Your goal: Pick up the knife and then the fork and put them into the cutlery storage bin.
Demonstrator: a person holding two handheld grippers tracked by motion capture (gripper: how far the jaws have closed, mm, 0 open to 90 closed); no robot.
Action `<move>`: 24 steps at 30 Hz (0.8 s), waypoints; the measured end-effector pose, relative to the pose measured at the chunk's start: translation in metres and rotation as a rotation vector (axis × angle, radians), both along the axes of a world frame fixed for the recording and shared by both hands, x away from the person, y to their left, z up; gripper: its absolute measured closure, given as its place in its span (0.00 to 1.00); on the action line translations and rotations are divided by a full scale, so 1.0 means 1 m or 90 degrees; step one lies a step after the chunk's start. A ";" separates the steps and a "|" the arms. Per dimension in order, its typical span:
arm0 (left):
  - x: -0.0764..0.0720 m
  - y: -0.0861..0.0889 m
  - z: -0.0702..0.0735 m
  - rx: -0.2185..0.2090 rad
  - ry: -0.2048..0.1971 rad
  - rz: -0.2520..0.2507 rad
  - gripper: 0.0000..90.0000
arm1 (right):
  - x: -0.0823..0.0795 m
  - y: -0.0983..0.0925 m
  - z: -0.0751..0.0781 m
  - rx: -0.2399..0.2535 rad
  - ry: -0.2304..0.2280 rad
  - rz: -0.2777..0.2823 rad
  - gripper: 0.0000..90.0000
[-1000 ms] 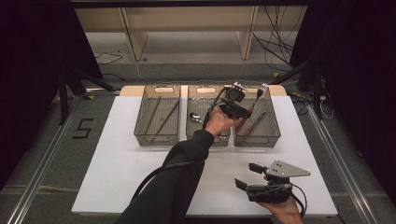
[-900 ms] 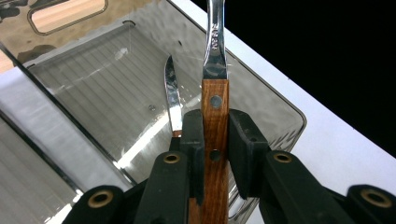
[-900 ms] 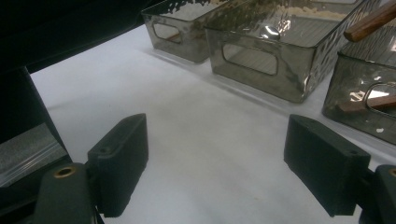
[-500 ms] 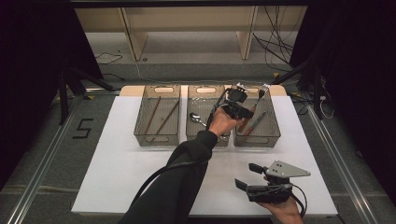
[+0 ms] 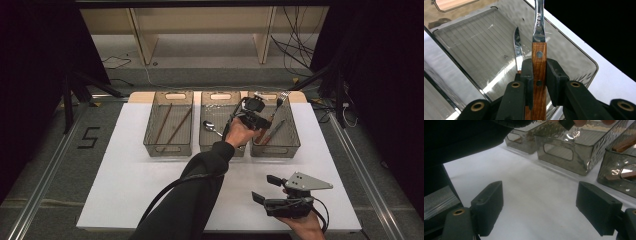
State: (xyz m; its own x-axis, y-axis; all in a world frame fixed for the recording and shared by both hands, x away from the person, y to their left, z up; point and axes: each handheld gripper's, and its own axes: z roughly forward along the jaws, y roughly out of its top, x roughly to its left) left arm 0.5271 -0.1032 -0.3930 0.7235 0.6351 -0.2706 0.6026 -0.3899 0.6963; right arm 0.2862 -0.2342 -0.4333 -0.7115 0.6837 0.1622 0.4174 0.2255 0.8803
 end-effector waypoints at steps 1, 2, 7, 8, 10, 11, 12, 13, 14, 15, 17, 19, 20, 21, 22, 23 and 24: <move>0.000 0.000 -0.001 0.004 0.003 -0.001 0.84 | 0.000 0.000 0.000 0.000 -0.001 0.000 0.25; 0.000 -0.001 -0.001 0.006 0.005 0.000 0.84 | 0.000 0.000 0.000 0.000 -0.001 0.000 0.25; 0.001 0.000 -0.006 0.010 0.021 0.009 0.83 | 0.000 0.000 0.000 -0.001 -0.001 0.000 0.25; 0.002 0.001 -0.006 0.006 0.027 0.012 0.80 | 0.000 0.000 0.000 -0.001 -0.001 0.000 0.25; 0.002 0.002 -0.006 0.003 0.034 0.013 0.78 | 0.000 0.000 0.000 -0.001 0.000 0.000 0.25; 0.002 0.002 -0.005 0.006 0.036 0.013 0.75 | 0.000 0.000 0.000 0.000 0.000 0.000 0.25; 0.002 0.003 -0.005 0.009 0.038 0.014 0.70 | 0.000 0.000 0.000 0.000 0.001 0.000 0.25; 0.002 0.003 -0.004 0.011 0.039 0.015 0.64 | 0.000 0.000 0.000 0.000 0.001 0.000 0.25; 0.002 0.005 -0.002 0.012 0.036 0.015 0.64 | 0.000 0.000 0.000 0.000 0.001 0.000 0.25; 0.002 0.007 -0.001 0.011 0.035 0.016 0.63 | 0.000 0.000 0.000 0.000 0.001 0.000 0.25; 0.002 0.010 0.002 0.012 0.038 0.015 0.58 | 0.000 0.000 0.000 -0.001 0.001 -0.001 0.25; 0.001 0.014 0.004 0.016 0.043 0.015 0.52 | 0.000 0.000 0.000 -0.001 0.001 -0.002 0.25; 0.000 0.016 0.005 0.016 0.045 0.014 0.49 | 0.001 0.001 0.000 -0.001 0.002 -0.002 0.25; -0.001 0.019 0.007 0.019 0.043 0.011 0.47 | 0.001 0.001 -0.001 -0.001 0.002 -0.002 0.25; -0.002 0.022 0.009 0.017 0.039 0.014 0.45 | 0.001 0.001 -0.001 -0.002 0.003 -0.001 0.25; -0.003 0.025 0.010 0.014 0.037 0.014 0.43 | 0.001 0.001 -0.001 -0.002 0.003 -0.001 0.25; -0.004 0.028 0.012 0.007 0.038 0.013 0.41 | 0.001 0.001 -0.001 -0.003 0.003 -0.002 0.25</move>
